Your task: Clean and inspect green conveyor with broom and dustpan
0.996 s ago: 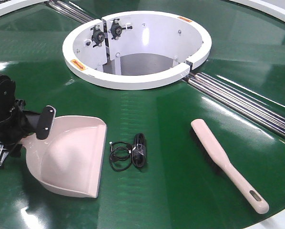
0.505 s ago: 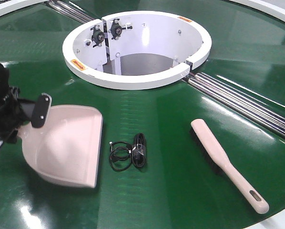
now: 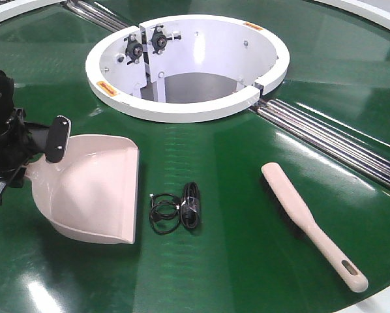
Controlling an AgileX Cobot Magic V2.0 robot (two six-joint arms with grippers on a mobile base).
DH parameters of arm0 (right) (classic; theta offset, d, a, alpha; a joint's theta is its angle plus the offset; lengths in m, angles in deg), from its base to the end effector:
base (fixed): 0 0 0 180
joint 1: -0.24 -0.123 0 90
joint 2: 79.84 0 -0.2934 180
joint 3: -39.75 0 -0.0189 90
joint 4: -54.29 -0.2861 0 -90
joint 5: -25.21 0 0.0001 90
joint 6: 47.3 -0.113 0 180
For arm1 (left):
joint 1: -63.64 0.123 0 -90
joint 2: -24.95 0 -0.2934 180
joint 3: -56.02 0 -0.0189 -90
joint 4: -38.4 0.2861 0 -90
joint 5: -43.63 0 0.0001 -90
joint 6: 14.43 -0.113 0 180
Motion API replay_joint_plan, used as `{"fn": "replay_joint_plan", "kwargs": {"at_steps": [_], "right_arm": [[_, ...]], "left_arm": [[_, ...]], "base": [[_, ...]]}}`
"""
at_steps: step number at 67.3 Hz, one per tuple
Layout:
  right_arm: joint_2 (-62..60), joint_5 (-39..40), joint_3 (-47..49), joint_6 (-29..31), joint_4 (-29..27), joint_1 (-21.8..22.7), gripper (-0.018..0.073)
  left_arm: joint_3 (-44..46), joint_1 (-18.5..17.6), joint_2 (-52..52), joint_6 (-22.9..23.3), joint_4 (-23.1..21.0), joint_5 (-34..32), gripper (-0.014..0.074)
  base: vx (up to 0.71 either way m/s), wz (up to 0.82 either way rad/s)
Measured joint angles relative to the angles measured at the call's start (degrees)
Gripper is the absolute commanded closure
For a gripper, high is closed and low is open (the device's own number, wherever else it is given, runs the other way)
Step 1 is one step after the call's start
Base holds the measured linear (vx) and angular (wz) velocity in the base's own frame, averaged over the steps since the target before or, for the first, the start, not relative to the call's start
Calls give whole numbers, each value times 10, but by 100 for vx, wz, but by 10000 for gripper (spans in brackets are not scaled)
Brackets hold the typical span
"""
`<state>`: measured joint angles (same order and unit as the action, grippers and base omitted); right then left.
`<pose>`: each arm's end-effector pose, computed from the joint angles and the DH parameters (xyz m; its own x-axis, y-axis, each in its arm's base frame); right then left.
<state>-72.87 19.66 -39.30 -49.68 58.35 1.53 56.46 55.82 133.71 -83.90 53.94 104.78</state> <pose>0.1058 -0.0032 0.1941 -0.0280 -0.0284 -0.9992 0.0286 0.9992 -0.0292 0.3935 -0.0273 0.2211 -0.1326 0.9747 0.1800 0.9658 0.0862 0.2447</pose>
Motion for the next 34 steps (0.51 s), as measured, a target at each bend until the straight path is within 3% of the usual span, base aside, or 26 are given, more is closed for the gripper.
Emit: {"fn": "replay_joint_plan", "kwargs": {"at_steps": [34], "right_arm": [[0, 0, 0, 0, 0, 0, 569]], "left_arm": [[0, -7, 22, 15, 14, 3, 603]], "base": [[0, 0]]}}
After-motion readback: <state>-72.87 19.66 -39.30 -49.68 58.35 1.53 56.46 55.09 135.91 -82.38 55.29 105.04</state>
